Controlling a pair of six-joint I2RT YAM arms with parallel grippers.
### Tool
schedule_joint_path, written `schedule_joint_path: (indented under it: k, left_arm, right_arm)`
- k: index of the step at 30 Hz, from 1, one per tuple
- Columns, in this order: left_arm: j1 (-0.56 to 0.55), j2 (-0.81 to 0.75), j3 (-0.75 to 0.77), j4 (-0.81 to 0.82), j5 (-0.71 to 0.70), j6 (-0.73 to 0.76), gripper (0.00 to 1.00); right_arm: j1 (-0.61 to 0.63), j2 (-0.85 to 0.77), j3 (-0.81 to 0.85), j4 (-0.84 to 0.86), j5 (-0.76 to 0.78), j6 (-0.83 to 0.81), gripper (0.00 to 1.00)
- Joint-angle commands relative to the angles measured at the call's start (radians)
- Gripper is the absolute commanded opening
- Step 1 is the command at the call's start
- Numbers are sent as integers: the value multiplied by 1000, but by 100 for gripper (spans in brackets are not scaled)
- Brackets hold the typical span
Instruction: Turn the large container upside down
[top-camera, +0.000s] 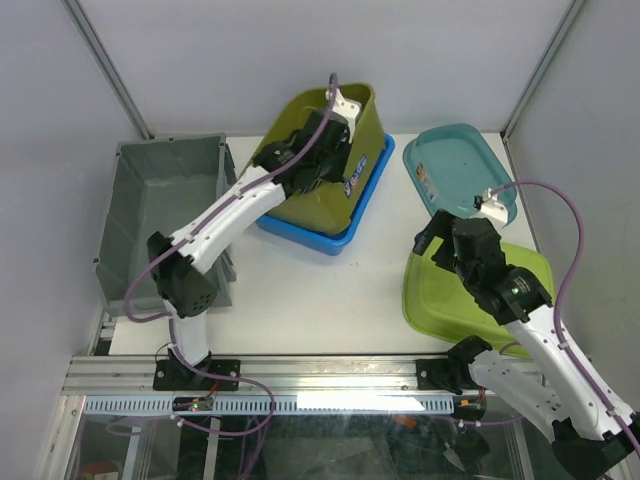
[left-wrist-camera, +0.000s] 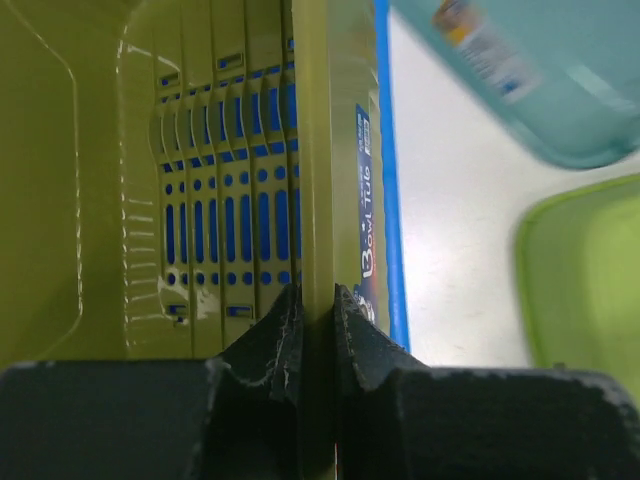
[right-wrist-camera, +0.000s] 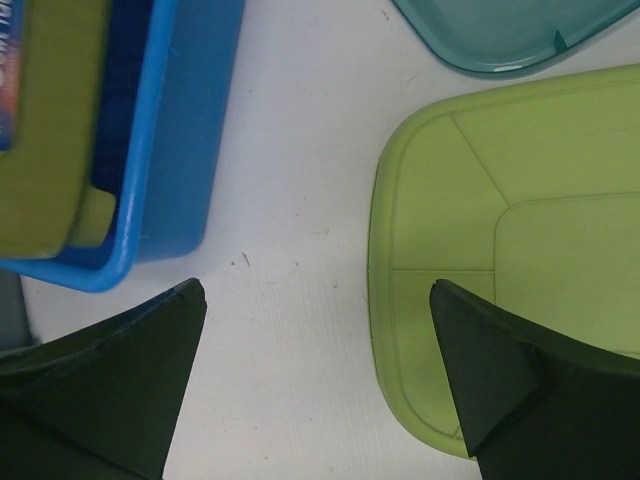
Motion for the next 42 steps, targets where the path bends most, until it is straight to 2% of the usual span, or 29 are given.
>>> schedule_joint_path:
  k: [1, 7, 13, 17, 20, 23, 31, 37, 40, 42]
  left_arm:
    - [-28, -279, 153, 145, 87, 59, 0]
    - [-29, -411, 143, 191, 202, -66, 0]
    - [-27, -547, 6, 349, 354, -231, 0]
    - [-27, -600, -71, 450, 418, -324, 0]
    - [-26, -627, -81, 466, 413, -351, 0]
    - [-25, -667, -136, 495, 382, -375, 0]
    - [-26, -771, -199, 534, 299, -404, 0]
    - [-25, -817, -221, 535, 274, -412, 0]
    - [-27, -822, -236, 537, 293, -452, 0]
    - [-27, -818, -252, 555, 328, -491, 0]
  right_arm:
    - [-1, -49, 59, -11, 51, 6, 99]
    - [-1, -127, 72, -36, 85, 41, 99]
    - [-1, -181, 97, -22, 92, 21, 99]
    - [0, -216, 87, 75, -27, -71, 99]
    - [0, -222, 35, 172, -174, -102, 99]
    - [-1, -142, -21, 247, -270, -51, 99]
    - [-2, 236, -39, 484, -454, 68, 99]
    - [-1, 383, -14, 530, -424, 135, 98]
    - [-3, 373, 16, 470, -373, 111, 98]
    - [-14, 326, 46, 383, -279, 78, 98]
